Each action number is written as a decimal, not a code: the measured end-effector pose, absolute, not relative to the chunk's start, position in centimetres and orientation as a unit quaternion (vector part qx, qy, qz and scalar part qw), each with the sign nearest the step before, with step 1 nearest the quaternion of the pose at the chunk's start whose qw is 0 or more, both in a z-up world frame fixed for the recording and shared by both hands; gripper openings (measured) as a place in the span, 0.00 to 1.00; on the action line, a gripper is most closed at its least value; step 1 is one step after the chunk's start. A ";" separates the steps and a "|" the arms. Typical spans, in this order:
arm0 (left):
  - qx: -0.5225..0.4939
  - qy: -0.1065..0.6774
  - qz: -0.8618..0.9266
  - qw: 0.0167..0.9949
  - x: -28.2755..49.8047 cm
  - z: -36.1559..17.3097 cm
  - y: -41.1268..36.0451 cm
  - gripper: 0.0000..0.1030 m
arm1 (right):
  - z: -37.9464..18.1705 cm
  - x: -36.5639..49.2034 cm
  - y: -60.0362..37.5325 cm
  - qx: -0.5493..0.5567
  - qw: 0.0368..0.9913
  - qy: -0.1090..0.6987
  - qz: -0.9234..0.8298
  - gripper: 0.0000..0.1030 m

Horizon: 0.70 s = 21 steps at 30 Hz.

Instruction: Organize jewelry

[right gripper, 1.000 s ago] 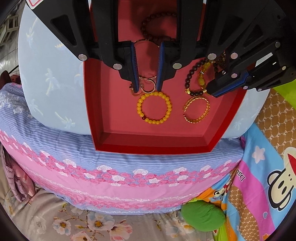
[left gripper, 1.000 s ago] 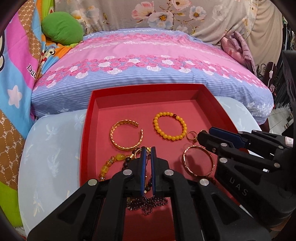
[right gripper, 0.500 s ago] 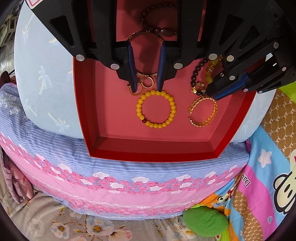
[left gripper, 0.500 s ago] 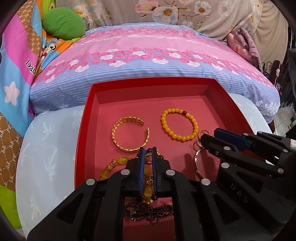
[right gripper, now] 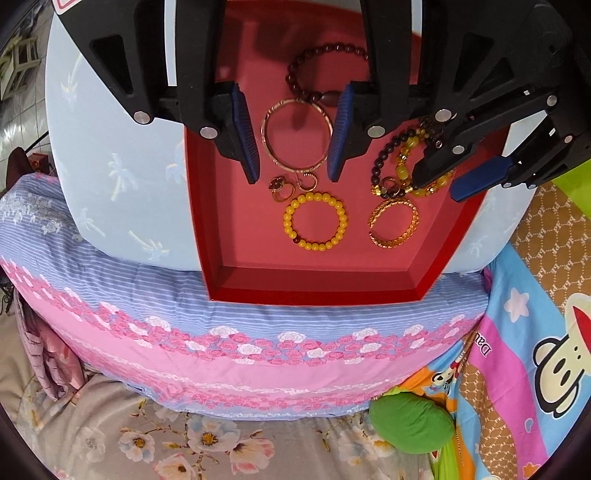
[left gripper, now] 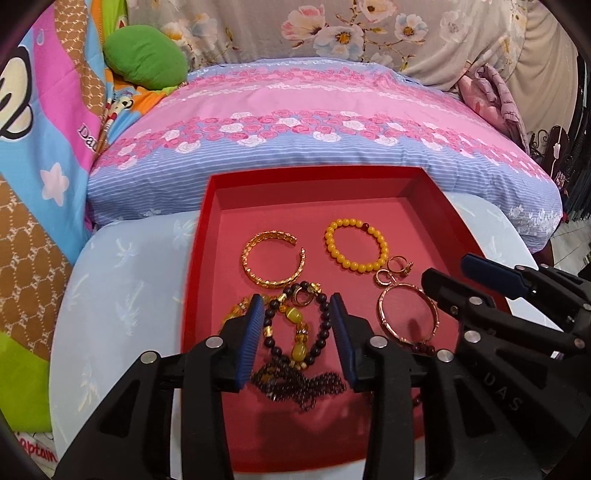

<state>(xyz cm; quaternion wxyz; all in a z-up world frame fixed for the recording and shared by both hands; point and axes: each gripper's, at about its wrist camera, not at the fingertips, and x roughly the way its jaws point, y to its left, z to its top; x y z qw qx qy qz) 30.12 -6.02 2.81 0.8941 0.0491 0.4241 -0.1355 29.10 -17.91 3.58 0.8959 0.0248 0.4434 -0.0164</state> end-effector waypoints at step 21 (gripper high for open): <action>0.021 0.421 -0.080 0.903 24.0 4.4 -1.9 0.72 | 5.1 21.9 -17.1 0.013 0.902 0.431 -0.037 0.69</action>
